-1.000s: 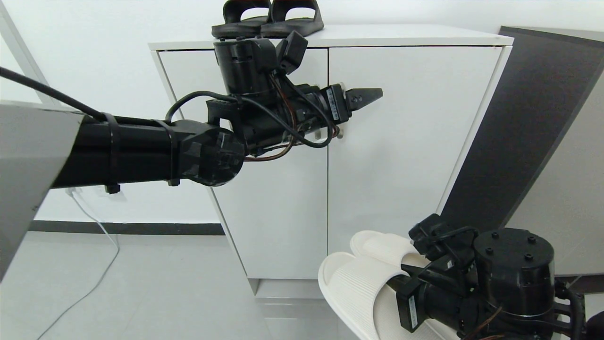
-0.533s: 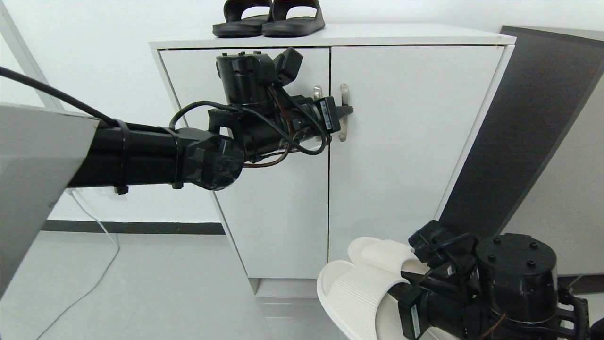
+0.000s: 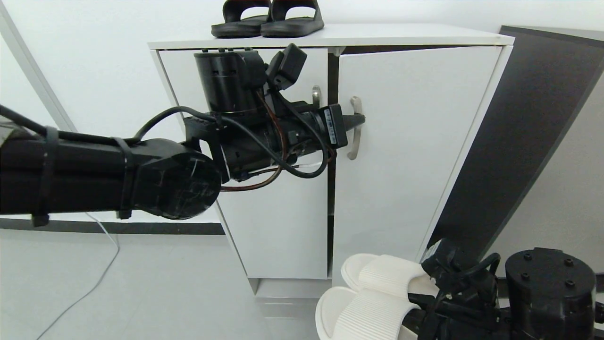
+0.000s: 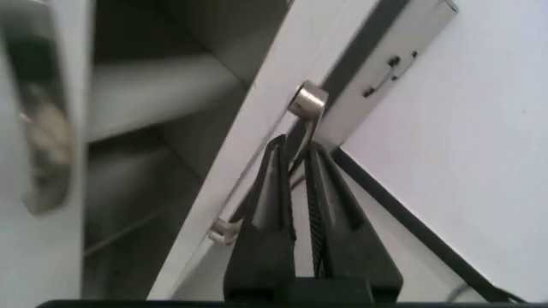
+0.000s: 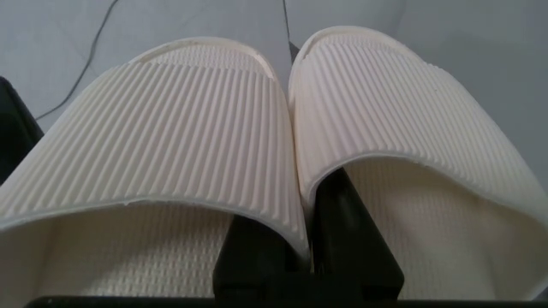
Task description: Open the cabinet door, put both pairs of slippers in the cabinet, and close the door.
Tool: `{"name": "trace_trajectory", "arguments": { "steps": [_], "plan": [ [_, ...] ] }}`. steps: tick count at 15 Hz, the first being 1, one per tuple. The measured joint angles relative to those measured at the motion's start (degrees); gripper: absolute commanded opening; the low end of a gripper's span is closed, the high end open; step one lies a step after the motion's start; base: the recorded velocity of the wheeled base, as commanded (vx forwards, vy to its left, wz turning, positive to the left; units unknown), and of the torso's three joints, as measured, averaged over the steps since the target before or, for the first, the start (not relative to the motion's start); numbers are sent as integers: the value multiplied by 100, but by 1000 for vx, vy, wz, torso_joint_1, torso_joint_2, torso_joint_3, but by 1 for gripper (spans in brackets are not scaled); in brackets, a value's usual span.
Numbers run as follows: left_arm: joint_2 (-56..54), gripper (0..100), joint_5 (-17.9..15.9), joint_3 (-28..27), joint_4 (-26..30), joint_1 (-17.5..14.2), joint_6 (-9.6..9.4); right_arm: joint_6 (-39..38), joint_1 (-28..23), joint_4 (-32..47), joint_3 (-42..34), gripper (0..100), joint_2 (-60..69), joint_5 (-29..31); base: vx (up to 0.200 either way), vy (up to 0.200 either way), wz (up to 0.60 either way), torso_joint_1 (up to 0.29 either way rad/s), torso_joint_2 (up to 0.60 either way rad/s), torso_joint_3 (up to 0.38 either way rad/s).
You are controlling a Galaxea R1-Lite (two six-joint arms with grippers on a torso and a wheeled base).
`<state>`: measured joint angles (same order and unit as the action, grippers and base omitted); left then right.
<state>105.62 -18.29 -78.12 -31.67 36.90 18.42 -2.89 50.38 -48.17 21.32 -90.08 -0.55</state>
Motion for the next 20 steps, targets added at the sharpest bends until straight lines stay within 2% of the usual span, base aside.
{"name": "trace_trajectory", "arguments": {
  "steps": [3, 5, 8, 10, 14, 17, 20],
  "plan": [
    [-524, 0, 12, 673, -78, 66, -57, -1, 35, 2, -51, 0, 6, 1, 0, 0, 0, 0, 0, 0],
    [-822, 0, 11, 1092, -328, 74, -59, 13, 88, 2, -93, 0, 13, 4, 0, 0, 0, 0, 0, 0],
    [-951, 0, 1, 1310, -561, -124, -44, 148, 179, 5, -165, 0, 24, -18, 0, 0, 0, 0, 0, 0],
    [-805, 0, 9, 1092, -566, -188, -20, 150, 212, 5, -197, 0, 26, -21, 0, 0, 0, 0, 0, 0],
    [-247, 0, 4, 307, -519, -289, 21, 148, 239, 2, -206, 0, 26, -32, 0, 0, 0, 0, 0, 0],
    [89, 0, 6, -236, -163, -295, 21, 141, 308, 11, -215, 0, 13, -29, 0, 0, 0, 0, 0, 0],
    [267, 0, -5, -474, -95, -286, 27, 137, 355, 11, -265, 0, -5, -32, 0, 0, 0, 0, 0, 0]
  ]
}}
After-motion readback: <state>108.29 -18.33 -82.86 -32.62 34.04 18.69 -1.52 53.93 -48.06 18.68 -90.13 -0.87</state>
